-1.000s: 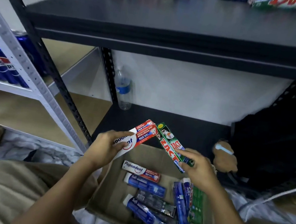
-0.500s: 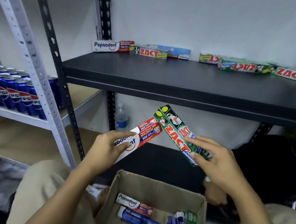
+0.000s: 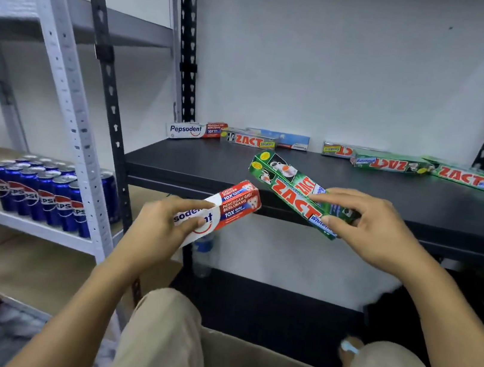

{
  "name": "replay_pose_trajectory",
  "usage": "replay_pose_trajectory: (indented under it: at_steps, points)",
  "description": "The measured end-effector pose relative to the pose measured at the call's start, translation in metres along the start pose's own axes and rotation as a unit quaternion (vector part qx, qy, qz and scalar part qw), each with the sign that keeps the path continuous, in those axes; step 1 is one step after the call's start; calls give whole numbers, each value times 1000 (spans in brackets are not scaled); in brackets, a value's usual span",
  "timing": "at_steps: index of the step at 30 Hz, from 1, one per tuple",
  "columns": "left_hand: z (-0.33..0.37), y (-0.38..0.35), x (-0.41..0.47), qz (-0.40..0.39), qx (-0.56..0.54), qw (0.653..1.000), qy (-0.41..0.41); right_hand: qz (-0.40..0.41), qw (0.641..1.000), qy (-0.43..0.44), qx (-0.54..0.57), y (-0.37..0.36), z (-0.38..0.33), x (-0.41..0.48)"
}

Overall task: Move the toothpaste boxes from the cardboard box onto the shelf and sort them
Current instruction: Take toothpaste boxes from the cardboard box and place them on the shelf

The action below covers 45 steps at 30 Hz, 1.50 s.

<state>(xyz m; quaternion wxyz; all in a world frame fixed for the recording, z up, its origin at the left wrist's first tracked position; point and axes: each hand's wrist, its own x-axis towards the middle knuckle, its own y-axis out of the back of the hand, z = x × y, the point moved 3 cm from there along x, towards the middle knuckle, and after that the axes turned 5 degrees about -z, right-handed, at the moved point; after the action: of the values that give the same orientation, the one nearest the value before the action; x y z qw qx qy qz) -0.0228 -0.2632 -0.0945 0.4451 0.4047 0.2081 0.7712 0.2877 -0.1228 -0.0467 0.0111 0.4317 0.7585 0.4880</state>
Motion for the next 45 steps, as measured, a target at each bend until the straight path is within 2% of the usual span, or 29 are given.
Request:
replay_pose_trajectory:
  at_steps: [6, 11, 16, 19, 30, 40, 42, 45]
  points:
    - [15, 32, 63, 39, 56, 997, -36, -5, 997, -16, -74, 14, 14, 56]
    - [6, 19, 127, 2, 136, 990, -23, -40, 991, -52, -120, 18, 34, 96]
    - [3, -3, 179, 2, 283, 955, -90, -48, 987, -65, -137, 20, 62, 131]
    - [3, -16, 205, 3, 320, 941, -107, -46, 986, -70, -143, 24, 81, 148]
    - [12, -72, 274, -30, 222, 958, -181, -47, 974, -101, -197, 39, 146, 220]
    - [32, -116, 319, -65, 214, 947, -229, -2, 971, -85, -224, 30, 183, 244]
    - [36, -126, 325, -63, 213, 946, -235, 46, 979, -83, -180, 33, 185, 245]
    - [43, -142, 332, -55, 207, 942, -257, 170, 981, -64, -63, 44, 181, 241]
